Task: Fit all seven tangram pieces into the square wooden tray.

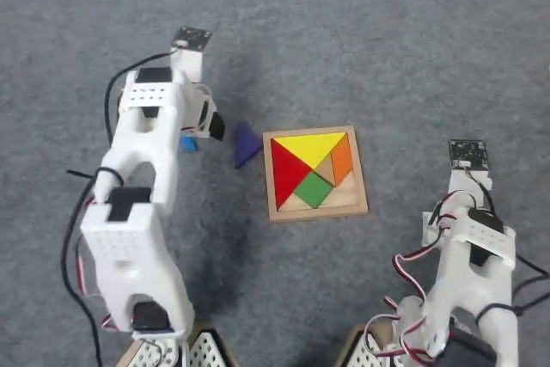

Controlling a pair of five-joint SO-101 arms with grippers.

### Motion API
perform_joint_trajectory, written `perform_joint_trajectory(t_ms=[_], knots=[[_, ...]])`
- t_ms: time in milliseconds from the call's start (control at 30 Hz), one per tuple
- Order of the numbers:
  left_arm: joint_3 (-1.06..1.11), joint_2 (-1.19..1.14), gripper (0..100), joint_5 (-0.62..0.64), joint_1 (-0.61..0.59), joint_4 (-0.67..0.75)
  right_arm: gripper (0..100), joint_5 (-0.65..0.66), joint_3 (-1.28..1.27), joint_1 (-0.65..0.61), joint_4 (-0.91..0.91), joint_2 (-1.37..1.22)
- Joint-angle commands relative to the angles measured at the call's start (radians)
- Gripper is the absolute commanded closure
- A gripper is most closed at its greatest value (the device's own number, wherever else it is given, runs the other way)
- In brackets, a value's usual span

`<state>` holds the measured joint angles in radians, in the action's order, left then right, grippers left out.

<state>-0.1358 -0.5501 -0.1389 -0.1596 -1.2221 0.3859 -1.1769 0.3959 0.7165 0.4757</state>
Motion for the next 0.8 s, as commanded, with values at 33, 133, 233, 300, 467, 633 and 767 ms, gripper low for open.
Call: perform_joint_trajectory(t_ms=[33, 133, 233, 300, 467, 633, 767], knots=[[-0.133, -0.052, 76, 0.011, -0.069, -0.048, 99.1, -0.011, 0.005, -0.013, -0.016, 0.041], [-0.189, -0.092, 78, 0.003, -0.092, -0.084, 99.1, -0.011, 0.005, -0.015, -0.018, 0.041], [-0.208, -0.130, 78, 0.002, -0.086, -0.118, 99.1, -0.011, 0.005, -0.015, -0.018, 0.041], [-0.208, -0.153, 78, 0.002, -0.078, -0.124, 99.1, -0.011, 0.005, -0.015, -0.018, 0.041], [-0.209, -0.173, 79, 0.002, -0.057, -0.144, 99.1, -0.011, 0.005, -0.015, -0.018, 0.041], [-0.203, -0.183, 84, -0.026, -0.011, -0.213, 99.1, -0.011, 0.005, -0.015, -0.018, 0.041], [-0.203, -0.183, 85, -0.028, 0.009, -0.229, 99.1, -0.011, 0.005, -0.013, -0.018, 0.041]])
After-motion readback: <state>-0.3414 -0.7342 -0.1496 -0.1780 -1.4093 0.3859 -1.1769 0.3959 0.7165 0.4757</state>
